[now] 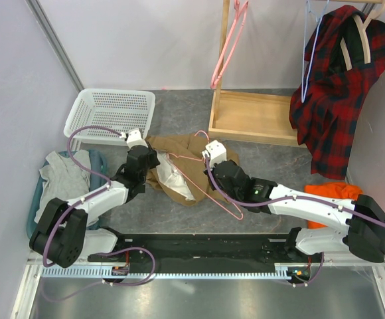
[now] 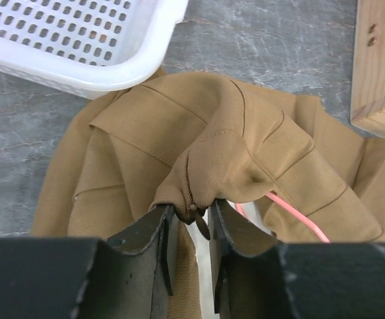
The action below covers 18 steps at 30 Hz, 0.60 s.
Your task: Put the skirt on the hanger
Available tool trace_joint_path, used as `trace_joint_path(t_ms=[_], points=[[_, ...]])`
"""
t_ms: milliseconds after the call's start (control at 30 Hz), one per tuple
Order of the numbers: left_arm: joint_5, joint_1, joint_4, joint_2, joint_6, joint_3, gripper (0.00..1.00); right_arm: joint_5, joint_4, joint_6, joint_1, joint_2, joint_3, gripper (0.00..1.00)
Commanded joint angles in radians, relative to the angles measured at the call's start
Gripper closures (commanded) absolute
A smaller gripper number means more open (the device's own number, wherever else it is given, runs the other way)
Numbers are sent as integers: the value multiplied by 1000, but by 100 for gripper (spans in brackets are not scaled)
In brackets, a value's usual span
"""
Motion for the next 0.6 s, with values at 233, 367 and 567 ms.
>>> trace_joint_path(t_ms=[233,367,567], points=[[76,5,12,-81,-114,-24,70,-25,38,33,-3,-32,24,100],[98,5,-7,-104,-129,-22,65,-27,40,36,-3,-30,24,100],[96,7,-42,-74,-147,11,62,-27,40,43,-3,-38,17,100]])
